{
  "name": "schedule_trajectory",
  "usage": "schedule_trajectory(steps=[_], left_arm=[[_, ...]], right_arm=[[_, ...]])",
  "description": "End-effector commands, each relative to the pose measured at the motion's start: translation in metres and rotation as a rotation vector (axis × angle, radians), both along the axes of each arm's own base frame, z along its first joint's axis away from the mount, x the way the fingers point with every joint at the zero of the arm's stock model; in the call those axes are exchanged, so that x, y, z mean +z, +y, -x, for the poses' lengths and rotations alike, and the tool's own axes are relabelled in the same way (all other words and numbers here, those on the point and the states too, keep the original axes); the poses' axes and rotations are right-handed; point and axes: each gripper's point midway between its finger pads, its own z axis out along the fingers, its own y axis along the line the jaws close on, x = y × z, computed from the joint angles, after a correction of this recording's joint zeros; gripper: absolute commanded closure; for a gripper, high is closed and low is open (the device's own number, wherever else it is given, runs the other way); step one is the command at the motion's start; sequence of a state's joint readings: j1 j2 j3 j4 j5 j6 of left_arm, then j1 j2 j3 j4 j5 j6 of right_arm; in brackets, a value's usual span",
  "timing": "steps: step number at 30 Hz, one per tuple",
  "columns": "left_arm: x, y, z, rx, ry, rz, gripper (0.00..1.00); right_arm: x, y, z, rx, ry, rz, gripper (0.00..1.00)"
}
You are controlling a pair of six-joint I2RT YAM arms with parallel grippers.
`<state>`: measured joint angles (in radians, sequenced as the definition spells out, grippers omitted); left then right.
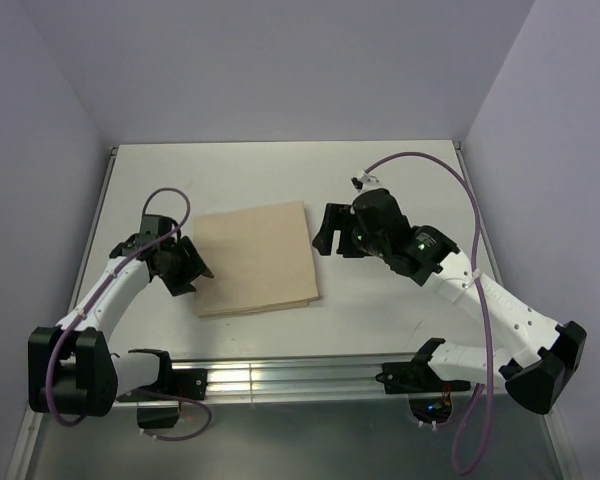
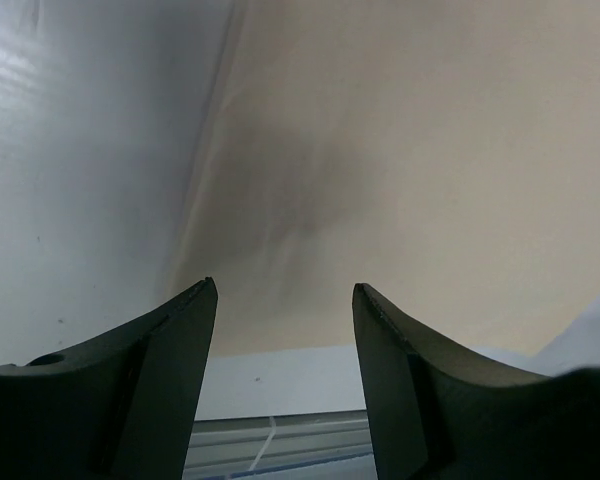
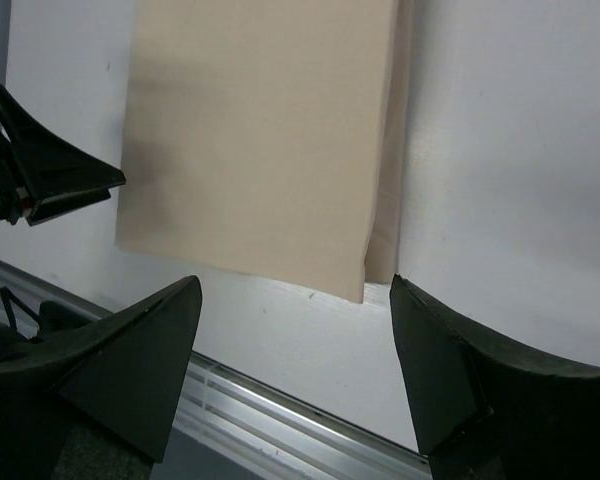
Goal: Open and lay out the surgical kit
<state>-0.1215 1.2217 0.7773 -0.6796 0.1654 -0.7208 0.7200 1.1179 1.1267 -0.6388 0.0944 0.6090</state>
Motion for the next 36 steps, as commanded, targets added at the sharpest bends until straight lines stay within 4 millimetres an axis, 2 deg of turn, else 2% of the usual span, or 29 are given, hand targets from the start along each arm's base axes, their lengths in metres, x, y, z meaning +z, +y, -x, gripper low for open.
schedule_trajectory(steps=[1, 3, 5, 10, 12, 23, 29, 30, 33, 36], left_arm=[[0.006, -0.008, 0.004, 0.022, -0.028, 0.106, 0.36], [0.004, -0.009, 0.006, 0.024, -0.013, 0.112, 0.36], [-0.001, -0.001, 0.006, 0.071, 0.009, 0.104, 0.34], [-0.013, 0.032, 0.008, 0.204, 0.084, -0.004, 0.35], [-0.015, 0.037, 0.007, 0.219, 0.092, -0.027, 0.35], [-0.04, 0.025, 0.018, 0.213, 0.169, 0.031, 0.38], [-0.041, 0.022, 0.018, 0.201, 0.169, 0.041, 0.53], [-0.041, 0.021, 0.018, 0.2, 0.168, 0.043, 0.64], [-0.037, 0.019, 0.019, 0.192, 0.162, 0.059, 0.85], [-0.026, 0.013, 0.014, 0.185, 0.138, 0.092, 0.98]], right_arm=[[0.008, 0.006, -0.001, 0.022, -0.019, -0.041, 0.17], [0.009, 0.005, -0.001, 0.025, -0.022, -0.036, 0.17], [0.01, 0.005, -0.001, 0.03, -0.026, -0.03, 0.17], [0.009, 0.002, 0.0, 0.028, -0.027, -0.018, 0.18], [0.007, -0.001, 0.001, 0.024, -0.024, -0.011, 0.18], [0.005, -0.026, -0.003, -0.04, -0.037, 0.002, 0.18], [0.001, -0.033, -0.006, -0.062, -0.033, 0.007, 0.18], [0.0, -0.034, -0.006, -0.062, -0.031, 0.011, 0.18], [0.0, -0.032, -0.008, -0.054, -0.032, 0.018, 0.2], [0.003, -0.022, -0.01, -0.001, -0.036, 0.009, 0.22]])
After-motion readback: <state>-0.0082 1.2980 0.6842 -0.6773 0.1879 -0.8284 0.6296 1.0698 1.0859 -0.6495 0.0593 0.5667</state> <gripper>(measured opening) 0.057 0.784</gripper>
